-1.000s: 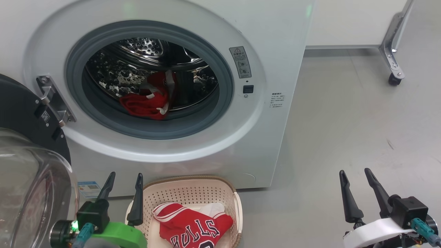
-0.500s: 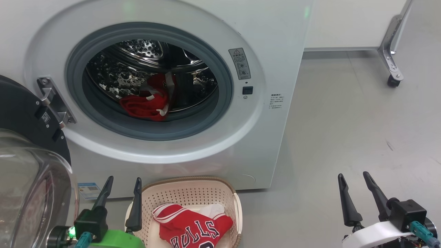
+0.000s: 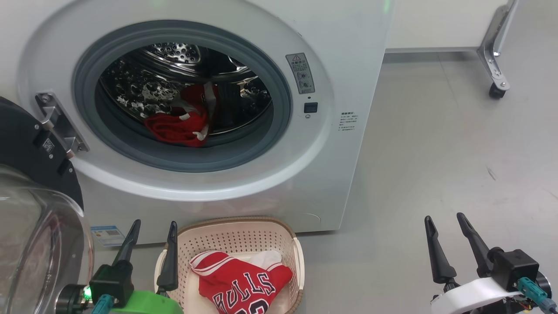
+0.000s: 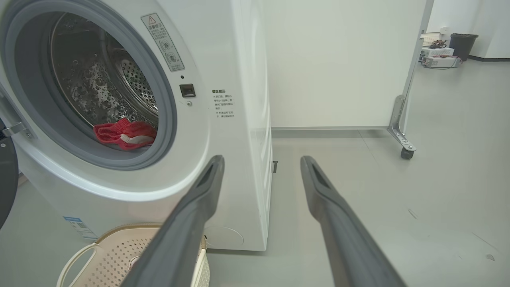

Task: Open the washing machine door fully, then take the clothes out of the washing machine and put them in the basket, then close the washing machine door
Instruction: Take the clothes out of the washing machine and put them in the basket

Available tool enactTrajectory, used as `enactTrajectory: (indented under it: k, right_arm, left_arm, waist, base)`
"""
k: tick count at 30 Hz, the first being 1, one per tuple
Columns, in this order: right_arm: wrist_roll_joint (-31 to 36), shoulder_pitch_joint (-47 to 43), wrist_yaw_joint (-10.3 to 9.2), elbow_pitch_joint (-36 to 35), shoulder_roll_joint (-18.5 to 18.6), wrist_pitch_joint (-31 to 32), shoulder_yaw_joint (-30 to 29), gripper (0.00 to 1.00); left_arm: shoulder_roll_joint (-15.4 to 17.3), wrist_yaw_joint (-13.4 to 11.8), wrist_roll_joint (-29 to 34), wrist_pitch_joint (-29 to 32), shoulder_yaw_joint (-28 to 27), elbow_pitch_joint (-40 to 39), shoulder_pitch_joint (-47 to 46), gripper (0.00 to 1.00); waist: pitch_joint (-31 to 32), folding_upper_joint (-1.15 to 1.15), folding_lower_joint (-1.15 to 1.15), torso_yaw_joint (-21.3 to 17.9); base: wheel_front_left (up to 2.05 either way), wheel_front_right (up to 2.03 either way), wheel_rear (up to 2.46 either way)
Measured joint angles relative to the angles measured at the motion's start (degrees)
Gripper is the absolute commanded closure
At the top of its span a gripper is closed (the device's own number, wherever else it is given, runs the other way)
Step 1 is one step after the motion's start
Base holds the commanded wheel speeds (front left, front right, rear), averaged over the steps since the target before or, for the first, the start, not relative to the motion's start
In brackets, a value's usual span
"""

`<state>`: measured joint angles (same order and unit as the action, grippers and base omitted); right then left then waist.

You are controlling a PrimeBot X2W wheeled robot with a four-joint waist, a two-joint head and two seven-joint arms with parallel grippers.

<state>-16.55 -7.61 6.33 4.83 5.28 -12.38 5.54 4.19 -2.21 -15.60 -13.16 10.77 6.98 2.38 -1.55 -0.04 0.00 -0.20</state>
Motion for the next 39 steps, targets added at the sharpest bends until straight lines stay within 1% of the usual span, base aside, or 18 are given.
enactTrajectory:
  k: [11, 13, 21, 25, 31, 39]
  right_arm:
    - [0.0, 0.5, 0.00, -2.5, 0.1, 0.5, 0.1, 0.00]
    - [0.0, 0.9, 0.00, -2.9, 0.1, 0.5, 0.2, 0.00]
    - [0.0, 4.3, 0.04, -4.7, 0.2, 0.9, 0.8, 0.00]
    - [-0.1, 5.8, 0.05, -5.2, 0.2, 0.9, 0.8, 0.00]
    - [-1.0, 8.7, 0.08, -6.0, 0.0, 0.8, 1.5, 0.00]
    - [-2.7, 12.6, 0.12, -5.7, -1.2, 0.0, 3.0, 0.00]
  left_arm:
    - [0.5, 0.1, 0.1, 2.3, 0.8, -1.5, -0.4, 0.00]
    - [0.6, 0.5, 0.1, 2.9, 1.3, -1.5, -1.4, 0.00]
    - [1.0, 1.6, 0.8, 5.6, 2.3, -1.4, -8.9, 0.00]
    - [1.4, 2.3, 0.8, 7.9, 2.3, -0.2, -14.2, 0.00]
    - [2.9, 2.6, 0.8, 11.7, 1.1, 2.4, -21.4, 0.00]
    - [6.5, 2.9, 0.7, 17.9, -1.9, 7.1, -31.3, 0.00]
  waist:
    - [-3.7, 0.00, 0.00, -0.9]
    - [-4.7, 0.00, 0.00, -1.0]
    - [-9.5, 0.00, 0.00, -2.1]
    - [-12.2, 0.00, 0.00, -2.9]
    - [-16.5, 0.00, 0.00, -4.3]
    - [-22.3, 0.00, 0.00, -7.4]
  base:
    - [0.00, 0.00, 0.00]
    - [0.00, 0.00, 0.00]
    - [0.00, 0.00, 0.00]
    - [0.00, 0.00, 0.00]
    - [0.00, 0.00, 0.00]
    - [0.00, 0.00, 0.00]
